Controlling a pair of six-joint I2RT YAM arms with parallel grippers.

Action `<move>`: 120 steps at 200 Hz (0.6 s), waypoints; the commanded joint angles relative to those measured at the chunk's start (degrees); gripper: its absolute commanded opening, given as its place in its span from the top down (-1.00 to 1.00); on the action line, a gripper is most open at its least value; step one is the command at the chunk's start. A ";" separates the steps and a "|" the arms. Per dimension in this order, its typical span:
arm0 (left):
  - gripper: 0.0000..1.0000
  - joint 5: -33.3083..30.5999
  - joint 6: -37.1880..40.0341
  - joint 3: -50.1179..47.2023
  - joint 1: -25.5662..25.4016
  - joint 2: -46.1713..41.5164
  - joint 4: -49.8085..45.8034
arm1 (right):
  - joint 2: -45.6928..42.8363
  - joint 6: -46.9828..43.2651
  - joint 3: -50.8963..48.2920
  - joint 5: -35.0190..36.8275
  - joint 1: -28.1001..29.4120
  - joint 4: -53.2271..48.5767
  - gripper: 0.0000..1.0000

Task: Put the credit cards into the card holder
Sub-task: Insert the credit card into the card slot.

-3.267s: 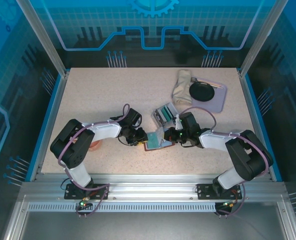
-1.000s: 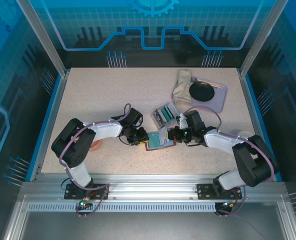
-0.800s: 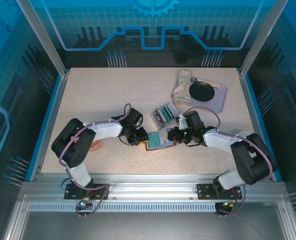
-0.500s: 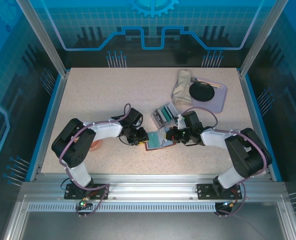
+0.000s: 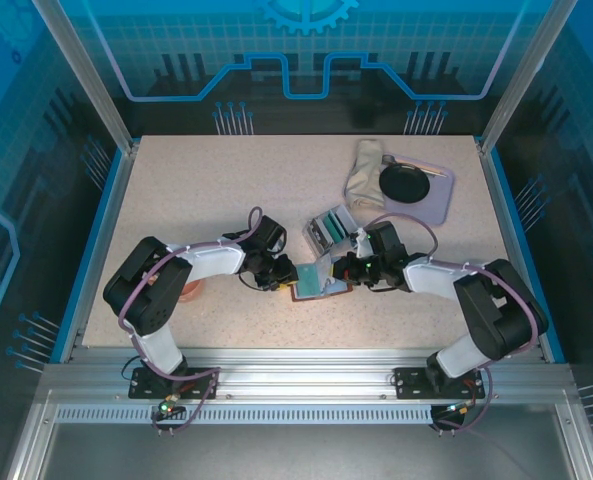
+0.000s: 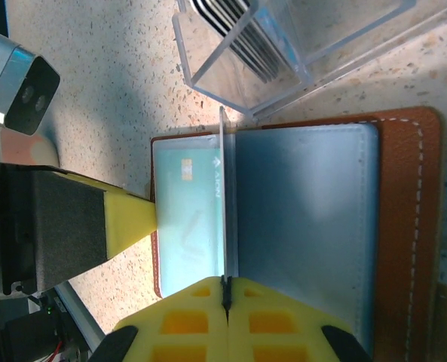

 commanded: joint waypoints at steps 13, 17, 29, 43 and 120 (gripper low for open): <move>0.56 0.11 1.31 0.36 -0.85 1.84 -0.46 | -2.25 -1.18 0.44 -0.59 -0.42 -3.46 0.97; 0.56 0.07 1.31 0.43 -0.81 1.88 -0.44 | -2.26 -1.04 0.34 -0.73 -0.41 -3.29 0.97; 0.56 0.18 1.25 0.45 -0.82 2.01 -0.31 | -1.97 -0.59 0.03 -1.07 -0.37 -2.42 0.97; 0.56 0.13 1.14 0.57 -0.82 1.93 -0.15 | -1.19 -0.32 -0.19 -1.11 -0.20 -1.91 0.97; 0.55 0.28 1.10 0.53 -0.86 2.01 -0.11 | 2.85 0.07 -2.15 0.49 2.82 0.58 0.98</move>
